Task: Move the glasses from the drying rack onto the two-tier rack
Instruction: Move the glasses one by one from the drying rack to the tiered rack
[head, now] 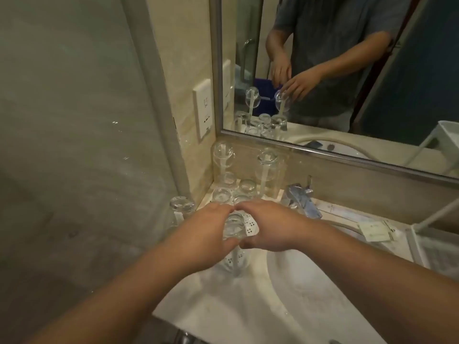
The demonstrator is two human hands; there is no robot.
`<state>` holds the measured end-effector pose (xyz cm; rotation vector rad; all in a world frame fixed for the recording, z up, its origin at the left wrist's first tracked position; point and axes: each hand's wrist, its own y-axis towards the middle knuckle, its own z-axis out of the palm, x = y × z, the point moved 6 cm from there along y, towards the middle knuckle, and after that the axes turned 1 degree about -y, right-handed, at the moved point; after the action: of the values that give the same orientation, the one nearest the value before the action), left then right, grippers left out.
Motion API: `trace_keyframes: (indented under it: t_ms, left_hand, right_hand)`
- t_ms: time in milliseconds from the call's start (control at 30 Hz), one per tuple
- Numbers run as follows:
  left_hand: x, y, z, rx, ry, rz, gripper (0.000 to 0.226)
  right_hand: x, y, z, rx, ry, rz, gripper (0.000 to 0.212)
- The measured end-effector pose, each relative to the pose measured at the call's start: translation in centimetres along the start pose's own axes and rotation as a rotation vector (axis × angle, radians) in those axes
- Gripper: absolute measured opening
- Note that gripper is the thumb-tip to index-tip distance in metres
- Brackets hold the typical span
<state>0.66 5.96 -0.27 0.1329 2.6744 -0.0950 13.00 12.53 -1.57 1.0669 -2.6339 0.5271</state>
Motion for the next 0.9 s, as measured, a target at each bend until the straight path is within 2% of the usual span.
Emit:
trace_keyframes:
  t_ms: [233,500,667,900]
  left_hand:
    - [1.9,-1.3,2.2,-0.044,-0.214,-0.084,0.067]
    - [3.6,-2.1,4.5,0.065,-0.367,-0.187,0.077]
    - [4.5,-2.1,5.0,0.063,-0.395,-0.209,0.074]
    - [4.4,-2.3,6.1,0.066,-0.435,-0.195,0.074]
  right_hand:
    - [0.7,1.4,2.3,-0.054,0.126,0.045,0.081]
    - [1.7,2.3,3.3,-0.133,0.003,0.057,0.058]
    - [1.9,2.6,3.8,-0.141,-0.071,0.061,0.062]
    - [1.8,3.1,3.7,-0.136,-0.098,0.088,0.054]
